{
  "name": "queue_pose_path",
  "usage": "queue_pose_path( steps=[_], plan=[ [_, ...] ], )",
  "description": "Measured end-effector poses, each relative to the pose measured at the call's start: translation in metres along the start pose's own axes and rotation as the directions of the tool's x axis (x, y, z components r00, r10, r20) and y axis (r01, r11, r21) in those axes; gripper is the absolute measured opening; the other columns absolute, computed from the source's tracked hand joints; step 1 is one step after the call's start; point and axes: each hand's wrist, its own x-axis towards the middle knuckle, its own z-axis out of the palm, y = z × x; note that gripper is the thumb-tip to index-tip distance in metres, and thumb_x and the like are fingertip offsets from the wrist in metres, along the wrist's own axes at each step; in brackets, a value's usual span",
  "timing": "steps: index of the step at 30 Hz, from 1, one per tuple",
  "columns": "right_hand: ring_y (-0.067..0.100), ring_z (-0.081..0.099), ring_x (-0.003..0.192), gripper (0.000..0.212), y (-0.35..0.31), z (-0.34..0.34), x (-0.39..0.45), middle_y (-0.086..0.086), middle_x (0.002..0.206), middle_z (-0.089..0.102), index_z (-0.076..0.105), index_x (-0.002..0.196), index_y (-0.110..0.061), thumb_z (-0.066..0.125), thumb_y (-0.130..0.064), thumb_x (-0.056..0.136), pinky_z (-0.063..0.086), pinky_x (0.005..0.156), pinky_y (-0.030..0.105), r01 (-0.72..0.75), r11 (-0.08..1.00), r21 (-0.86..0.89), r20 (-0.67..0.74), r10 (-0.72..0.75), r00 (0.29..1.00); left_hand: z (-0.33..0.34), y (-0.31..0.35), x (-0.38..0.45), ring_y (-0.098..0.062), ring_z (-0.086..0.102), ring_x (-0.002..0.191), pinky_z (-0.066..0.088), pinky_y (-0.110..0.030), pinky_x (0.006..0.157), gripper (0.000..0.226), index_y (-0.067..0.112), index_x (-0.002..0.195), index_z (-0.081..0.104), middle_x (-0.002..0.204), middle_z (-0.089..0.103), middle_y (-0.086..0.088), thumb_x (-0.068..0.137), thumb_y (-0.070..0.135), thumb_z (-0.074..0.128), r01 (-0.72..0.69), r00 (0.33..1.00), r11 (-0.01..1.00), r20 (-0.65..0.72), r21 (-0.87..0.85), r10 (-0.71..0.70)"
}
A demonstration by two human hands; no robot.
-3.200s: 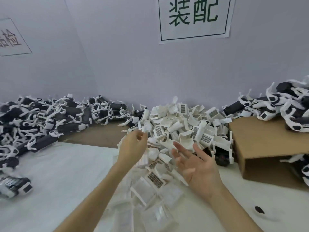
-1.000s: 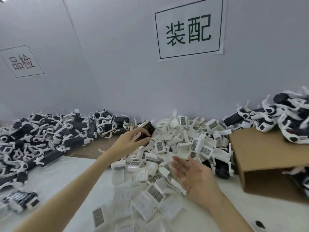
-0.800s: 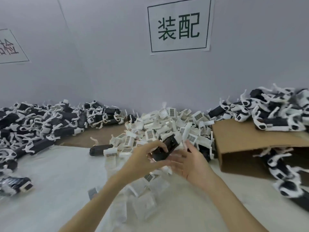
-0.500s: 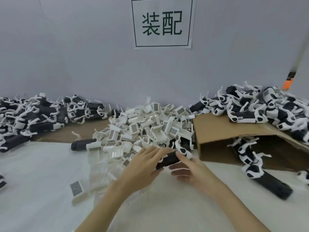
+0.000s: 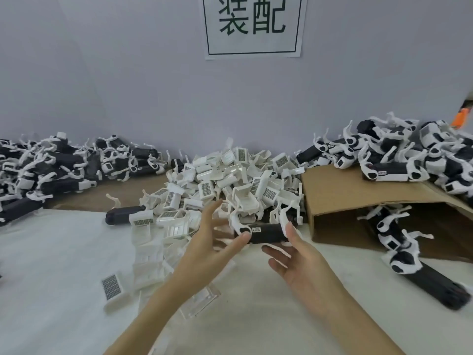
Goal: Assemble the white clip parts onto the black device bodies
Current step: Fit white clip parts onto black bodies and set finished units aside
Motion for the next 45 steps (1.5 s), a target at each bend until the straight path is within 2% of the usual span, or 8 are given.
queue_pose_path(
  steps=[6,12,17,24,35,41,43,45],
  plan=[
    [0.028,0.072,0.113,0.054,0.001,-0.002,-0.006,0.011,0.132,0.07,0.072,0.129,-0.025,0.085,-0.048,0.082,0.06,0.076,0.031,0.045,0.993,-0.104,0.11,-0.034,0.993,-0.008,-0.003,0.002,-0.038,0.074,0.095,0.055,-0.042,0.09,0.049,0.016,0.135,0.064,0.116,0.076,-0.015,0.092,0.031,0.083,0.126,0.986,0.925,0.152,-0.357,-0.075],
    [0.036,0.073,0.09,0.087,-0.021,-0.019,-0.01,0.034,0.137,0.06,0.064,0.141,-0.018,0.054,-0.083,0.084,0.057,0.059,0.033,-0.31,0.951,0.002,0.277,0.297,0.914,-0.027,-0.004,0.002,-0.036,0.073,0.111,0.06,-0.038,0.094,0.07,0.032,0.149,0.049,0.147,0.058,0.002,0.091,0.008,0.083,0.036,0.928,0.963,0.367,-0.266,0.067],
    [0.032,0.058,0.069,0.072,-0.008,-0.019,-0.007,0.031,0.103,0.067,0.063,0.137,-0.005,0.062,-0.06,0.09,0.047,0.069,0.038,-0.265,0.958,-0.113,0.134,0.279,0.951,-0.026,-0.004,0.0,-0.032,0.062,0.121,0.053,-0.033,0.1,0.082,0.035,0.152,0.05,0.159,0.042,0.012,0.09,-0.017,0.059,-0.094,0.867,0.992,0.483,-0.082,0.122],
    [0.039,0.069,0.071,0.055,0.002,-0.01,-0.004,0.025,0.095,0.068,0.058,0.136,-0.027,0.077,-0.042,0.086,0.054,0.062,0.046,0.092,0.945,-0.312,0.027,-0.088,0.996,-0.013,-0.006,0.005,-0.039,0.071,0.118,0.051,-0.055,0.111,0.054,0.017,0.143,0.062,0.132,0.072,-0.017,0.103,0.053,0.062,0.389,0.913,0.783,0.316,-0.485,-0.258],
    [0.033,0.076,0.099,0.077,0.016,-0.007,-0.007,0.014,0.101,0.077,0.04,0.146,-0.042,0.073,-0.064,0.08,0.057,0.078,0.035,0.203,0.87,-0.45,0.031,-0.211,0.977,-0.008,0.004,-0.002,-0.034,0.073,0.113,0.041,-0.056,0.12,0.038,0.009,0.118,0.075,0.117,0.076,-0.018,0.088,0.032,0.076,0.259,0.965,0.857,0.147,-0.445,-0.215],
    [0.033,0.071,0.111,0.071,0.009,-0.005,-0.01,0.013,0.116,0.072,0.043,0.148,-0.05,0.073,-0.059,0.084,0.059,0.092,0.035,0.253,0.897,-0.362,0.1,-0.233,0.967,-0.007,0.012,-0.007,-0.026,0.074,0.112,0.045,-0.036,0.104,0.04,0.028,0.12,0.076,0.116,0.078,-0.006,0.085,0.044,0.083,0.162,0.987,0.904,0.086,-0.396,-0.139],
    [0.016,0.067,0.118,0.074,0.012,-0.002,-0.012,0.002,0.128,0.069,0.028,0.15,-0.061,0.071,-0.06,0.089,0.056,0.1,0.033,0.326,0.762,-0.559,0.077,-0.343,0.936,-0.001,0.015,-0.009,-0.015,0.074,0.108,0.052,-0.034,0.099,0.041,0.035,0.119,0.076,0.113,0.078,0.004,0.082,0.048,0.088,0.074,0.994,0.95,-0.05,-0.302,-0.093],
    [0.005,0.055,0.122,0.091,0.016,-0.003,-0.015,-0.012,0.135,0.052,0.009,0.156,-0.062,0.073,-0.052,0.091,0.044,0.106,0.03,0.414,0.297,-0.86,0.206,-0.541,0.816,0.005,0.016,-0.013,-0.011,0.073,0.109,0.057,-0.03,0.094,0.042,0.035,0.118,0.075,0.112,0.077,0.009,0.081,0.042,0.092,-0.09,0.975,0.987,-0.214,-0.134,0.059]
  ],
)
